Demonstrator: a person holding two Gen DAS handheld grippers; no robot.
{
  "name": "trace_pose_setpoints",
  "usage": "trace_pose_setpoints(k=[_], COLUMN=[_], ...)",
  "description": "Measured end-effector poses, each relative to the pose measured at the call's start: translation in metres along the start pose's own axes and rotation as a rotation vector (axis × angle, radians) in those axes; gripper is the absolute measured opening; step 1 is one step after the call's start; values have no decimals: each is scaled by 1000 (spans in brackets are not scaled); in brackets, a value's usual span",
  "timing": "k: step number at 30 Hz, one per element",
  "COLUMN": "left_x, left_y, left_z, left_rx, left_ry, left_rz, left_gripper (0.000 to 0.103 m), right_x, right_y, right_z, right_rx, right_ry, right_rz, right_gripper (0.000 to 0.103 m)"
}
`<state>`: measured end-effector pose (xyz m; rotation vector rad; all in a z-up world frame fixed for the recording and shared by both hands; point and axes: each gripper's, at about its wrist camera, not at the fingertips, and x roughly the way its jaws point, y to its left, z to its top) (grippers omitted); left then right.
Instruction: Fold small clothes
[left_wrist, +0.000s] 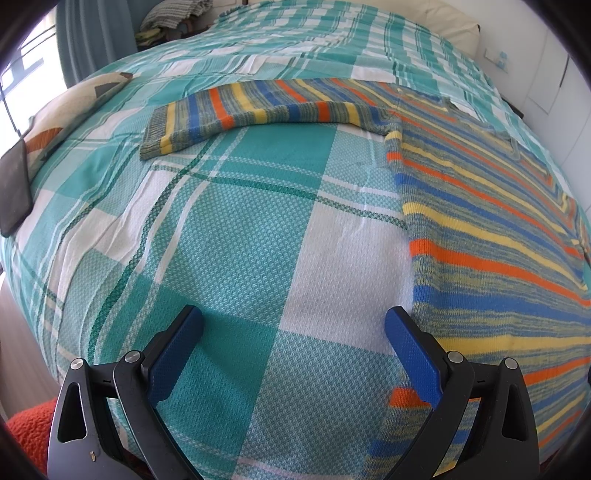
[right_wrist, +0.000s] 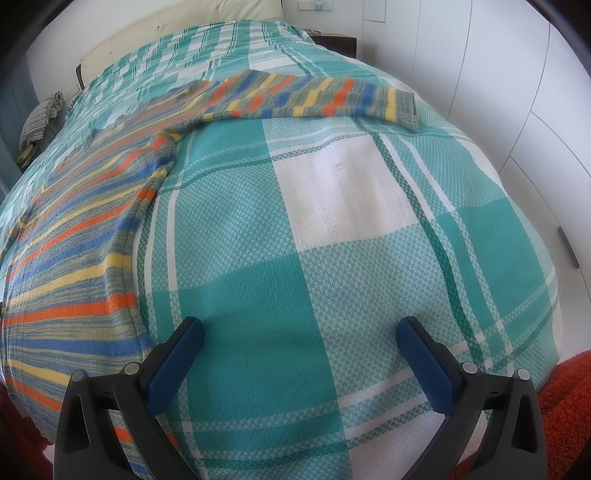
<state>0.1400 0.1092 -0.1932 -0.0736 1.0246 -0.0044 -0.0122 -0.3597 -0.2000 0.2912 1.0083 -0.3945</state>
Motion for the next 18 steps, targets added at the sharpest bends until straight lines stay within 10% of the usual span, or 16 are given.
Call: trace_pose_setpoints(k=[18], left_x=[1], left_y=[-2], left_z=[-1], left_rx=[16], left_ry=[6], left_rz=[12], left_gripper=[101], right_x=[0], right_y=[0], right_z=[0], right_rx=[-2], right_ry=[0], right_rz=[-2], right_gripper=[103])
